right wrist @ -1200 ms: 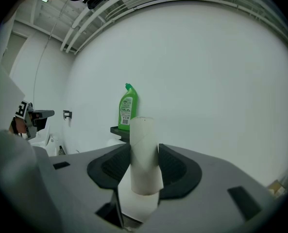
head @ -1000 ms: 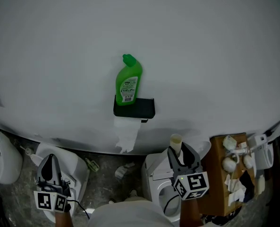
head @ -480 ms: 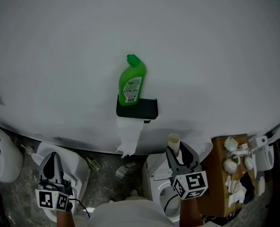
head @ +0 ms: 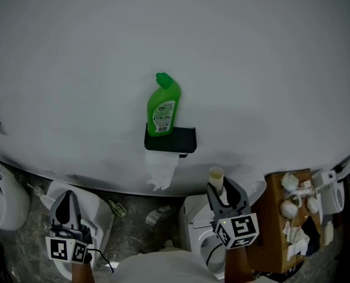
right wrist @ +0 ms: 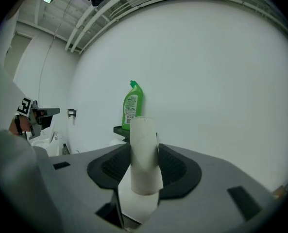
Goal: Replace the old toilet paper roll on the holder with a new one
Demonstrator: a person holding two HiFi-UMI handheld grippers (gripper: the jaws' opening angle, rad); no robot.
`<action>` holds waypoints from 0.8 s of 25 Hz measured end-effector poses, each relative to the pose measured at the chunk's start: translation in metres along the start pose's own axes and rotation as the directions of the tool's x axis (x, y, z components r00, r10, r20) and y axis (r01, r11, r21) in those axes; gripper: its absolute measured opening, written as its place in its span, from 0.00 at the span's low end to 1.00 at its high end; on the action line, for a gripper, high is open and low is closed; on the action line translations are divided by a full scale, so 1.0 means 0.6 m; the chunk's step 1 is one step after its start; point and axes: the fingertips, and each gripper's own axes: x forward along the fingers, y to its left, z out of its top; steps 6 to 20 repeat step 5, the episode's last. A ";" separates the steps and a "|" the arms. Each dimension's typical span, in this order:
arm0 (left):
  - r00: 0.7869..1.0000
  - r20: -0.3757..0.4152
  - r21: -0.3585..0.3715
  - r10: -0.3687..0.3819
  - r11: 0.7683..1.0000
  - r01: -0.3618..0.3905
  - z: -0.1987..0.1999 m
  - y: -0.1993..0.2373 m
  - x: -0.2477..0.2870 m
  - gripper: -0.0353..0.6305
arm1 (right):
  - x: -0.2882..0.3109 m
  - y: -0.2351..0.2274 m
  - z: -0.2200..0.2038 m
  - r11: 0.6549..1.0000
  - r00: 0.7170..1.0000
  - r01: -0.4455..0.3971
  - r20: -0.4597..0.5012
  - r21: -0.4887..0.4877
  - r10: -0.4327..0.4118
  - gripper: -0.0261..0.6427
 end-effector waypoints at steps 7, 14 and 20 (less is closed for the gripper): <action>1.000 0.000 -0.001 -0.015 1.000 0.015 -0.002 -0.011 0.014 0.06 | 0.010 -0.004 0.007 1.000 1.000 -0.002 0.011 -0.003 0.002 0.31; 1.000 0.000 -0.001 -0.015 1.000 0.015 -0.002 -0.011 0.014 0.06 | 0.010 -0.004 0.007 1.000 1.000 -0.002 0.011 -0.003 0.002 0.31; 1.000 0.000 -0.001 -0.015 1.000 0.015 -0.002 -0.011 0.014 0.06 | 0.010 -0.004 0.007 1.000 1.000 -0.002 0.011 -0.003 0.002 0.31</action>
